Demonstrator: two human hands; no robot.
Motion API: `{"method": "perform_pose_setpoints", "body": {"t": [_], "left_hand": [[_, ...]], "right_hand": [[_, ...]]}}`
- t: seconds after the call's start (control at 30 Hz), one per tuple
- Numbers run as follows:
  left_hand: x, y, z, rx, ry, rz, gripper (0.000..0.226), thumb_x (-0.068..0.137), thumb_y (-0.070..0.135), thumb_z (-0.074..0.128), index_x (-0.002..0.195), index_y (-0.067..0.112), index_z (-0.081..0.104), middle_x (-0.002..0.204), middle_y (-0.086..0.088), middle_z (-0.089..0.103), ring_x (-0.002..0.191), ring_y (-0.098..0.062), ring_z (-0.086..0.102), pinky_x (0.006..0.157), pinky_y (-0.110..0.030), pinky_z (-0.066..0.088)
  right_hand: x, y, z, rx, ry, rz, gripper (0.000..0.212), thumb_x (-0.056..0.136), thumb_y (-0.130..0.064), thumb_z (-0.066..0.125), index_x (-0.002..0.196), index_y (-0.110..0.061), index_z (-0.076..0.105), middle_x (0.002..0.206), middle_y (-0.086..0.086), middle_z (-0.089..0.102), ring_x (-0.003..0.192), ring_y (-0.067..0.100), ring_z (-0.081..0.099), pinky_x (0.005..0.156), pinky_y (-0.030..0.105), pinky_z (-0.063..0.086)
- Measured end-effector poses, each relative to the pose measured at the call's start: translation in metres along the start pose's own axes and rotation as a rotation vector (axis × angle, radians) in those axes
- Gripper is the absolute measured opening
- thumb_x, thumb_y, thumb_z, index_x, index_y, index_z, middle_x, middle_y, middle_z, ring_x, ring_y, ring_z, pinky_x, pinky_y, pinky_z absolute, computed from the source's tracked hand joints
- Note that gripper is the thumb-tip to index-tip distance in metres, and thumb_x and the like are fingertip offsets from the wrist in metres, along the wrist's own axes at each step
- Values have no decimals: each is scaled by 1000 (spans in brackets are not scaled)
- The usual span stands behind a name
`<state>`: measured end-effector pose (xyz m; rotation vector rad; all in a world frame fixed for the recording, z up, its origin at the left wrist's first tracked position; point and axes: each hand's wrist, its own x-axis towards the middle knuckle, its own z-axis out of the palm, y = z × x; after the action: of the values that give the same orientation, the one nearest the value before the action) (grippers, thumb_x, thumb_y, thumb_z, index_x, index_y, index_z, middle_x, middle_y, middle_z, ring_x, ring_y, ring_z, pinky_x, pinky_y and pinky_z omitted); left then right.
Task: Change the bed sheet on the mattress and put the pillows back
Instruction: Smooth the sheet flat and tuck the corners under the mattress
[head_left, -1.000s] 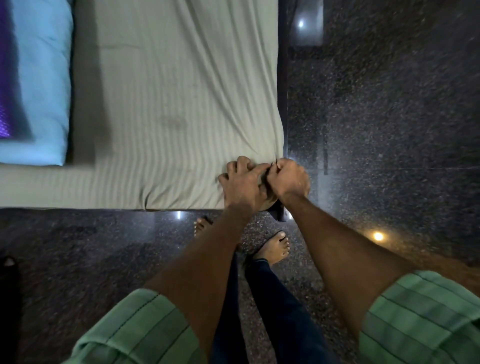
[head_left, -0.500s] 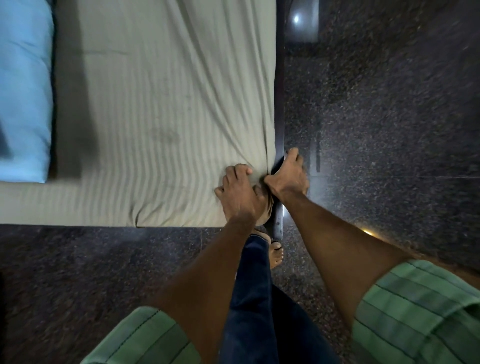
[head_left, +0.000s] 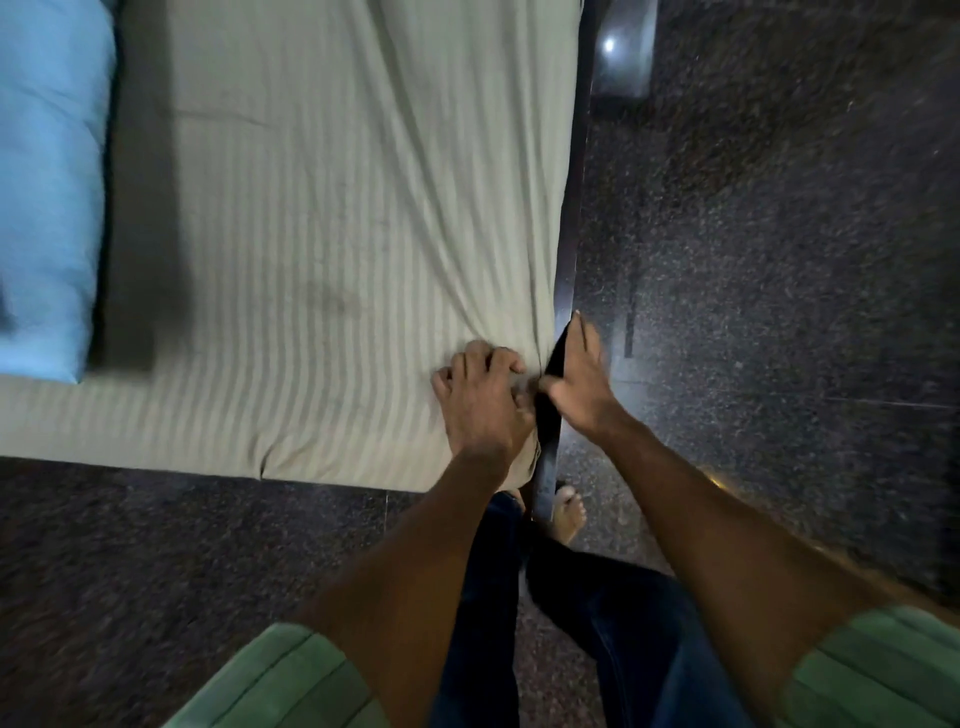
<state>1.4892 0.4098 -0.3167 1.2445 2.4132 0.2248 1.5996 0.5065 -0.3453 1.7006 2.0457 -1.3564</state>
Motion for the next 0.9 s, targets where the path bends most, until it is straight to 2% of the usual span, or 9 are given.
{"method": "perform_pose_setpoints", "body": {"t": [0.07,0.17,0.23,0.33,0.47,0.53,0.63,0.77,0.9], "left_hand": [[8,5,-3,-16,-41,18,41,69,26,71,107,36,59,115,6,48,111,-20,47,95,-40,35],[17,10,-5,-52,-74,-13,48,67,23,70,113,31,57,117,4,48,112,-21,48,96,-40,40],[21,13,-8,-142,-9,-56,39,74,21,64,111,28,56,115,3,50,109,-22,50,93,-41,43],[31,17,-13,-251,89,-148,25,83,23,61,107,27,56,112,3,53,105,-20,53,88,-39,45],[43,20,-16,-249,123,-190,30,82,26,61,112,25,59,115,1,53,106,-22,54,87,-42,48],[47,25,-16,-231,110,-188,32,82,27,63,115,25,60,118,0,52,108,-23,53,89,-43,48],[50,38,-14,-181,69,-191,35,81,32,68,115,27,60,121,0,50,111,-24,51,90,-44,48],[61,64,-8,-182,65,-366,31,77,38,74,105,33,63,120,3,47,115,-24,47,92,-44,44],[71,83,-1,-182,96,-571,28,72,36,77,95,35,62,117,3,46,114,-27,47,92,-45,42]], "right_hand": [[5,-11,-16,76,193,-116,83,85,-32,58,159,-13,25,161,9,21,148,29,24,122,45,25],[31,-56,-33,-120,510,-204,48,87,-56,58,115,-17,58,122,4,54,116,26,48,100,45,41],[52,-79,-33,-287,482,-158,40,90,-56,57,100,-18,61,109,4,62,110,28,51,94,46,39],[69,-82,-31,-310,441,-153,20,96,-31,53,83,-18,59,97,7,67,104,32,55,89,44,39],[69,-61,-45,-284,511,-114,23,94,-30,54,72,-22,52,90,6,68,102,34,56,86,43,40],[73,-56,-51,-282,452,-84,28,95,-33,55,70,-21,50,91,7,69,103,34,58,86,43,41],[81,-54,-61,-141,311,17,34,94,-36,58,69,-15,50,86,12,68,95,38,64,69,35,42],[87,-50,-83,-97,155,75,20,76,-36,68,79,-17,63,83,3,66,91,33,66,69,31,49],[94,-51,-90,-44,86,89,58,65,-36,78,109,-16,45,108,7,60,99,34,62,79,40,54]]}}
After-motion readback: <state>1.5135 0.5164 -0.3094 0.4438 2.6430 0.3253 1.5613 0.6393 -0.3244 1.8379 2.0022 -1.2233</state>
